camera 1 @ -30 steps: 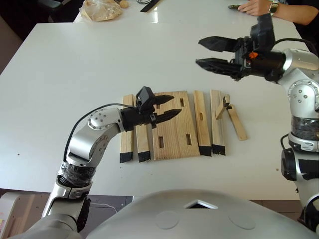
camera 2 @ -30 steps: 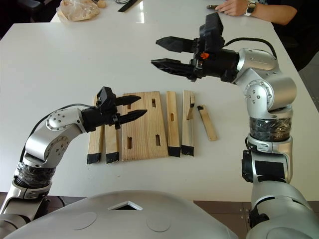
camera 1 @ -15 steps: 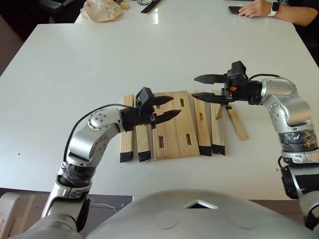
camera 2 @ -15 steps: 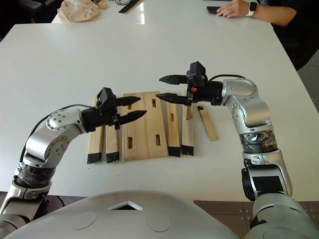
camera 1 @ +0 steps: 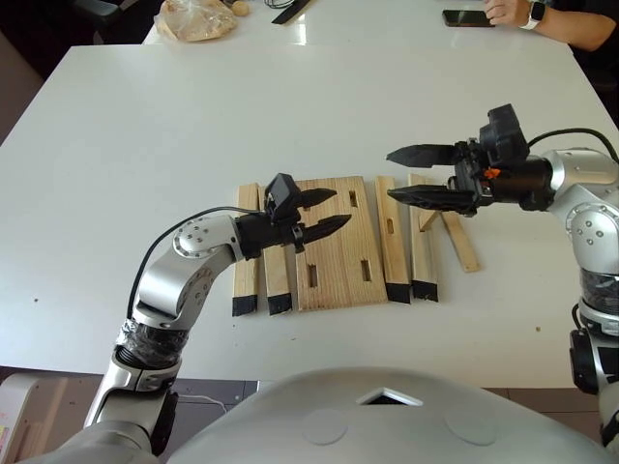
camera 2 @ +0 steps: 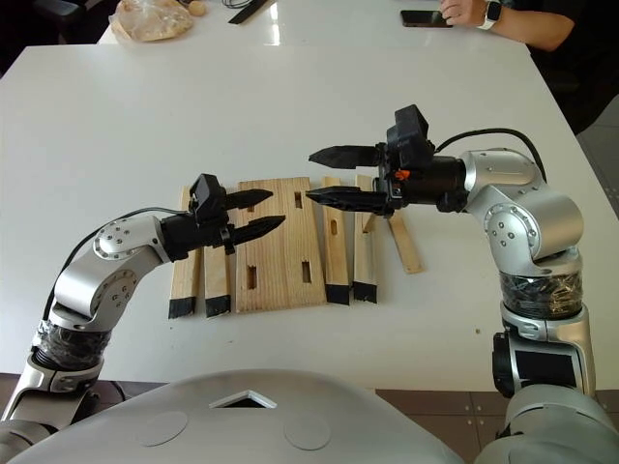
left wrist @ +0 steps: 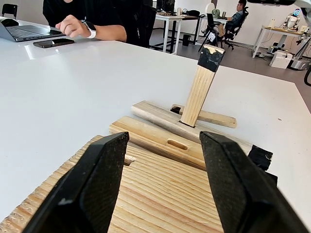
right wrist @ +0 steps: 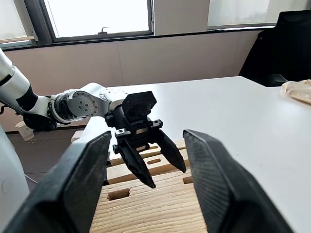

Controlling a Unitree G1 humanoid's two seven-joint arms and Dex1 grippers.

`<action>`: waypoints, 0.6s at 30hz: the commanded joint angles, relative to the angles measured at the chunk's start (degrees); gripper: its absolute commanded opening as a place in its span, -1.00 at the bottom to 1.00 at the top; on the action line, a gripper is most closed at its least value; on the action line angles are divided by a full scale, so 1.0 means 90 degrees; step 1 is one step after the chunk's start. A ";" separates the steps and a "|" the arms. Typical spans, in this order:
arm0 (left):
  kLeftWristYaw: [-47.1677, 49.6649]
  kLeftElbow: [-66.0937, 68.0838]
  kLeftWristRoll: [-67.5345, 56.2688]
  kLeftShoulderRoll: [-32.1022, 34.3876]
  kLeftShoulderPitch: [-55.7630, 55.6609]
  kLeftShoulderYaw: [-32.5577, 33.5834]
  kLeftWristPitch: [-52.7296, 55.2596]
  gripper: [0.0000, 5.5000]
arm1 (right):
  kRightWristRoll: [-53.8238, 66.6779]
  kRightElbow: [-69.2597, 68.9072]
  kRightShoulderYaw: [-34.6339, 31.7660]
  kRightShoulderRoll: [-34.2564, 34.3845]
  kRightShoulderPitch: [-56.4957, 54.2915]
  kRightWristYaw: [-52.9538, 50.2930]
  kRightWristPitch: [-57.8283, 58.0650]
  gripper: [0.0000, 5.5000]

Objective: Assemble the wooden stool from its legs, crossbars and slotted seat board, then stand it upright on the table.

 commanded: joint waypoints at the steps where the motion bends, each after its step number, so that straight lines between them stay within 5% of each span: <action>1: 0.0034 0.0049 0.0119 -0.0011 0.0040 -0.0038 -0.0066 -0.01 | -0.0005 -0.0196 0.0047 -0.0176 0.0076 0.0145 -0.0013 -0.01; 9: -0.0002 0.0059 0.0143 -0.0009 0.0029 -0.0035 -0.0038 -0.01 | -0.0288 -0.0487 0.0396 -0.0709 0.0576 0.0870 -0.0224 -0.01; 18: 0.0052 0.0089 0.0245 -0.0009 0.0142 -0.0108 -0.0066 -0.01 | -0.2050 0.0133 0.1470 -0.1423 0.1646 0.1647 -0.1679 -0.01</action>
